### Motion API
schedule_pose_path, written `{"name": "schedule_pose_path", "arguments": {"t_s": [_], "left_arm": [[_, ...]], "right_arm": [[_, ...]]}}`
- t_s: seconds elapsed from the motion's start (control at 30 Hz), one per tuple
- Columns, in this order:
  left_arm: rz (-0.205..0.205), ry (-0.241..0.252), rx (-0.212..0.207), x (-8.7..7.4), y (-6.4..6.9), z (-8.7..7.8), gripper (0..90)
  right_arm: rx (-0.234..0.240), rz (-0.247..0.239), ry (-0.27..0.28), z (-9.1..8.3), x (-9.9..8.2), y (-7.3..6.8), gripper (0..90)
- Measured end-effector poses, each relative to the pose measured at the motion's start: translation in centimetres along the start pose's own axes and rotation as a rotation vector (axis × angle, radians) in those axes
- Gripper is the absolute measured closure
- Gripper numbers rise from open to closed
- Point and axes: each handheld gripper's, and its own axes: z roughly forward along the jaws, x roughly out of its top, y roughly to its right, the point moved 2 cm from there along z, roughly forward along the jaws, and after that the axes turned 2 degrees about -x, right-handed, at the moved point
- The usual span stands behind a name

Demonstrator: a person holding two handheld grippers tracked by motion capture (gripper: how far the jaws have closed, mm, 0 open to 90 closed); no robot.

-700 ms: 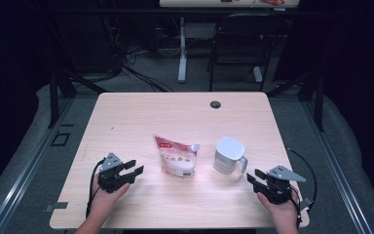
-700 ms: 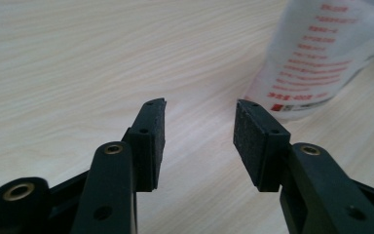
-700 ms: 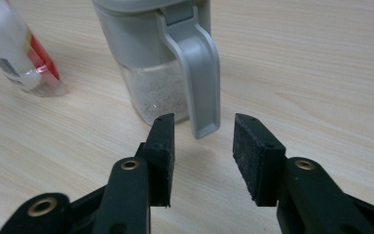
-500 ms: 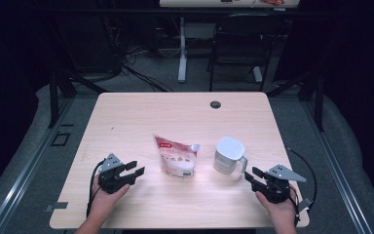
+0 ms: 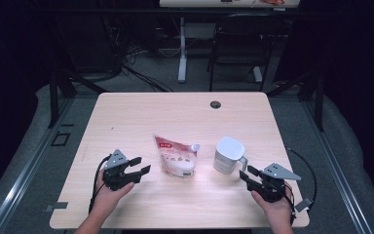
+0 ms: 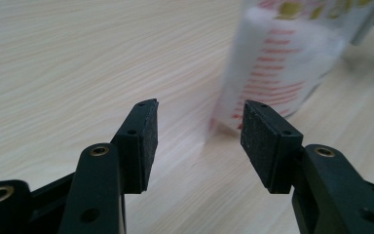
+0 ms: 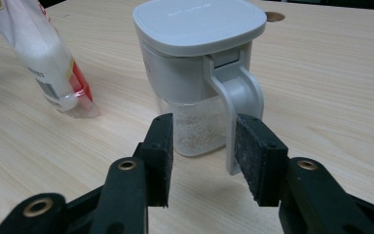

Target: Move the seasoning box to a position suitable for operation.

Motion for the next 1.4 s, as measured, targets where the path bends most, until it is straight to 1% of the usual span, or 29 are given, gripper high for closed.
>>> {"name": "schedule_pose_path", "arguments": {"t_s": [0.03,0.1,0.13,0.17,0.23,0.27,0.33,0.37,0.4,0.47,0.5,0.6,0.63,0.67,0.73,0.83,0.9,0.93,1.0,1.03,1.1,1.13,1.17,1.2,1.23,1.27,1.33,1.37,1.4], "left_arm": [[0.022,0.007,-0.041,0.9,0.4,0.1,48.0],[0.039,0.014,-0.065,1.8,0.9,0.1,46.3],[0.039,0.014,-0.065,1.8,0.9,0.1,45.3],[0.050,0.021,-0.074,2.3,1.1,0.0,45.3],[0.067,0.038,-0.078,3.3,1.2,-0.1,46.1],[0.065,0.044,-0.095,4.3,1.2,0.0,46.1],[0.074,0.067,-0.103,5.3,1.2,0.1,46.1],[0.074,0.072,-0.107,5.7,1.2,0.2,46.3],[0.074,0.072,-0.107,5.7,1.2,0.2,46.3],[0.072,0.092,-0.115,6.6,1.4,0.4,46.2],[0.069,0.111,-0.118,7.2,1.4,0.5,46.3],[0.071,0.123,-0.127,7.4,1.3,0.5,48.5],[0.076,0.127,-0.136,7.5,1.3,0.6,48.5],[0.079,0.127,-0.145,7.5,1.4,0.7,52.1],[0.084,0.126,-0.140,7.5,1.4,0.7,53.4],[0.079,0.122,-0.139,7.3,1.4,0.4,57.3],[0.080,0.120,-0.150,7.2,1.5,0.2,59.5],[0.086,0.121,-0.150,7.2,1.5,0.1,60.6],[0.087,0.111,-0.154,7.1,1.6,-0.1,62.3],[0.085,0.114,-0.155,7.0,1.8,-0.2,63.4],[0.089,0.110,-0.156,7.0,1.8,-0.3,64.6],[0.099,0.106,-0.153,6.9,2.0,-0.5,64.6],[0.104,0.103,-0.161,6.9,2.3,-0.6,66.4],[0.104,0.103,-0.161,6.9,2.3,-0.6,66.4],[0.101,0.100,-0.184,6.8,2.5,-0.8,66.6],[0.112,0.094,-0.196,6.8,2.7,-1.0,66.6],[0.125,0.086,-0.200,6.7,2.8,-1.1,66.6],[0.125,0.086,-0.200,6.7,2.8,-1.1,66.4],[0.116,0.101,-0.199,6.8,2.8,-0.9,65.3]], "right_arm": [[0.004,-0.004,-0.008,0.1,-0.1,0.0,57.9],[0.004,-0.006,-0.008,0.0,0.0,0.1,57.7],[0.004,-0.006,-0.008,0.0,0.0,0.1,57.7],[0.004,-0.003,-0.002,0.0,0.0,0.1,57.5],[0.001,0.003,0.007,-0.2,0.0,0.2,57.0],[0.001,0.006,0.007,-0.3,0.0,0.2,57.0],[-0.002,0.009,0.005,-0.3,-0.1,0.3,56.7],[-0.003,0.008,0.003,-0.3,-0.1,0.4,56.5],[-0.003,0.008,0.003,-0.3,-0.1,0.4,56.5],[-0.004,0.019,0.009,-0.3,-0.1,0.5,56.4],[-0.001,0.024,0.006,-0.4,-0.2,0.6,56.1],[-0.002,0.027,0.005,-0.5,-0.3,0.7,55.9],[-0.001,0.029,0.005,-0.5,-0.3,0.8,55.7],[-0.003,0.038,0.010,-0.6,-0.4,0.9,55.5],[-0.005,0.042,0.010,-0.6,-0.4,0.9,55.4],[-0.007,0.046,0.013,-0.7,-0.5,1.0,55.2],[-0.004,0.051,0.017,-0.8,-0.5,1.0,55.1],[-0.004,0.053,0.018,-0.8,-0.5,1.0,55.1],[-0.004,0.054,0.013,-0.7,-0.5,1.0,55.1],[-0.001,0.054,0.012,-0.7,-0.5,1.0,54.9],[0.000,0.054,0.012,-0.6,-0.5,1.0,54.8],[0.001,0.053,0.013,-0.6,-0.5,0.9,54.8],[0.000,0.054,0.015,-0.6,-0.4,0.9,54.6],[0.000,0.054,0.015,-0.6,-0.4,0.9,54.6],[0.000,0.053,0.014,-0.5,-0.4,1.0,54.0],[0.000,0.053,0.014,-0.5,-0.3,1.0,53.8],[0.005,0.056,0.016,-0.4,-0.3,1.0,53.6],[0.004,0.055,0.016,-0.3,-0.3,1.0,53.5],[0.004,0.053,0.015,-0.3,-0.3,1.0,53.5]]}}
